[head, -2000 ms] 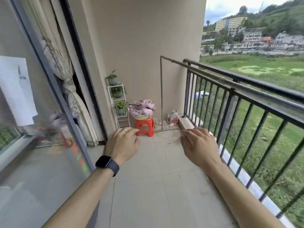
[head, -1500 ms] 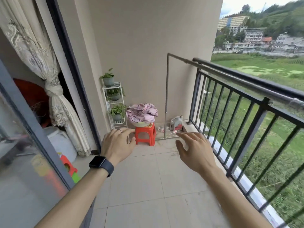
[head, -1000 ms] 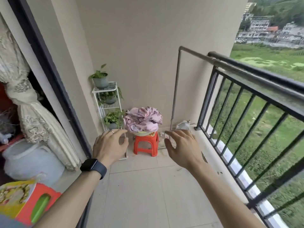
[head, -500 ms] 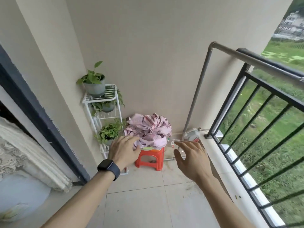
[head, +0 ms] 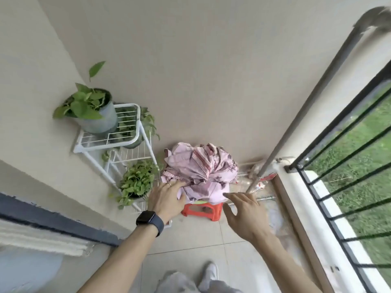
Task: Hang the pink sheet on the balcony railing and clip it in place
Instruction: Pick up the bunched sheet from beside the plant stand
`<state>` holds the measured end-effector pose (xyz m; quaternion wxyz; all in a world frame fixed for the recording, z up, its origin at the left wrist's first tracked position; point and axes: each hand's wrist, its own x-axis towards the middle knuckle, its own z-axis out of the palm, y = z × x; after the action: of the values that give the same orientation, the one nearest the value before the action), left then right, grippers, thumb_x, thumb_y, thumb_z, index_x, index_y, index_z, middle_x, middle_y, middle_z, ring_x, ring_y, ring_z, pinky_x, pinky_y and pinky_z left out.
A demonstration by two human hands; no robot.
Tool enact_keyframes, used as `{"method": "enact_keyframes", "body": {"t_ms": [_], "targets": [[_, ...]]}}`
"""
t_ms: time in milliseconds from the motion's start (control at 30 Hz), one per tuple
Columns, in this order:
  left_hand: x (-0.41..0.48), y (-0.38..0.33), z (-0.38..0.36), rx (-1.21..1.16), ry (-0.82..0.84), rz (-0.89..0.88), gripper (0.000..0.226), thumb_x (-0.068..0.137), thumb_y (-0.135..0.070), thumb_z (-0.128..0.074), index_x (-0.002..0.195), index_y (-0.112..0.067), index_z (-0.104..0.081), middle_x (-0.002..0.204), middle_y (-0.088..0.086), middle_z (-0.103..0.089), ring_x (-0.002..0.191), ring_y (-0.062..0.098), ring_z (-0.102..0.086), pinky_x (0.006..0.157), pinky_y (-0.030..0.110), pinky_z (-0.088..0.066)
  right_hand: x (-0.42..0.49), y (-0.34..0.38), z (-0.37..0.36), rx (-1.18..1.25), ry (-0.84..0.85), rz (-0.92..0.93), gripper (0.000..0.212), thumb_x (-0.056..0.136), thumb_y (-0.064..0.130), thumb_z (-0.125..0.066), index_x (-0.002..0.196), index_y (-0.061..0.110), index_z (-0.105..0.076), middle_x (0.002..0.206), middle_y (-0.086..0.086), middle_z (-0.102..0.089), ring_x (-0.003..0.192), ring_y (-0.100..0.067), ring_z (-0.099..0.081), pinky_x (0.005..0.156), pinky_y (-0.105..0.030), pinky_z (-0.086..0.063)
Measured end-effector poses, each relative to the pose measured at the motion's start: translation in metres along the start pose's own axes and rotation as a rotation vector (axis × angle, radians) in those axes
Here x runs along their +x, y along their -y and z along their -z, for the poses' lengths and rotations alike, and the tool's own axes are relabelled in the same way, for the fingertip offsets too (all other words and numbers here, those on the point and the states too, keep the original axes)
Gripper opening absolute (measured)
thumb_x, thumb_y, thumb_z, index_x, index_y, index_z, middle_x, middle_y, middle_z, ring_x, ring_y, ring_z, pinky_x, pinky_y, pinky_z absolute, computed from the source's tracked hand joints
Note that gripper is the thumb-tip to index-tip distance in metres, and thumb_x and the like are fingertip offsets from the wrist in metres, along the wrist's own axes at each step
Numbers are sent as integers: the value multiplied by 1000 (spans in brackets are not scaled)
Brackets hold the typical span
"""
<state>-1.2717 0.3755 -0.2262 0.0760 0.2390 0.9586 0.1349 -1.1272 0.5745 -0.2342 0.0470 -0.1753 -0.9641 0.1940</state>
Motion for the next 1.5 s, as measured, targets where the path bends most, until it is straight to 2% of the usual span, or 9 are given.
{"method": "enact_keyframes", "body": {"t_ms": [467, 667, 900, 1000, 1067, 1167, 1300, 1400, 1500], "targets": [[201, 57, -119, 80, 467, -58, 35, 86, -37, -51, 120, -32, -59, 120, -5, -65, 114, 23, -57, 88, 34, -47, 182, -29, -111, -9, 392, -315, 44, 97, 44, -46, 140, 35, -52, 139, 10, -57, 134, -20, -43, 105, -38, -40], [262, 68, -178, 246, 551, -160, 83, 91, -36, -58, 156, -26, -8, 162, 10, -14, 145, 32, -23, 116, 50, -27, 240, -60, -166, 101, 466, -470, 56, 94, 42, -52, 147, 27, -40, 148, -1, -48, 133, -26, -41, 109, -37, -37], [313, 76, -249, 442, 542, -463, 129, 82, -40, -73, 142, -34, 40, 156, 15, 31, 144, 35, 16, 118, 59, 1, 298, -122, -225, 447, 322, -962, 120, 76, 63, -72, 157, 29, 10, 163, -24, 8, 147, -48, -19, 116, -55, -26], [327, 66, -251, 450, 598, -539, 99, 89, -12, -60, 154, -36, 11, 158, 15, -28, 146, 33, -26, 118, 53, -19, 316, -136, -239, 610, 274, -1041, 129, 70, 60, -79, 156, 33, 13, 164, -21, 5, 147, -44, -19, 114, -57, -28], [341, 63, -241, 311, 521, -469, 65, 94, -10, -50, 149, -38, -31, 120, 4, -67, 113, 24, -60, 103, 38, -39, 326, -139, -245, 661, 271, -1056, 126, 68, 62, -80, 156, 35, 5, 162, -21, -12, 145, -42, -27, 114, -58, -31], [368, 55, -211, -96, 149, -197, 35, 93, -18, -51, 120, -38, -61, 87, -2, -71, 76, 23, -66, 64, 30, -50, 334, -140, -243, 513, 298, -1019, 85, 82, 48, -74, 149, 20, -32, 141, -21, -50, 125, -37, -52, 103, -46, -47], [411, 37, -162, -199, -188, 165, 32, 77, -30, -68, 104, -19, -56, 105, 13, -59, 99, 33, -56, 82, 43, -48, 345, -119, -207, 532, 114, -920, 26, 90, 15, -57, 116, 14, -57, 95, -5, -68, 86, -28, -63, 75, -36, -52], [423, 36, -137, -399, 62, 545, 42, 89, -54, -48, 87, -15, -62, 102, 16, -67, 97, 35, -61, 84, 40, -49, 347, -98, -179, 742, -40, -896, 5, 89, 14, -59, 90, 16, -54, 80, 0, -61, 76, -22, -59, 67, -36, -50], [404, 32, -134, -538, 217, 395, 46, 99, -51, -34, 87, -18, -65, 98, 1, -66, 99, 24, -57, 83, 29, -40, 344, -83, -156, 978, -96, -900, 7, 85, 9, -65, 89, 9, -59, 81, -6, -62, 76, -23, -62, 68, -35, -52]]}}
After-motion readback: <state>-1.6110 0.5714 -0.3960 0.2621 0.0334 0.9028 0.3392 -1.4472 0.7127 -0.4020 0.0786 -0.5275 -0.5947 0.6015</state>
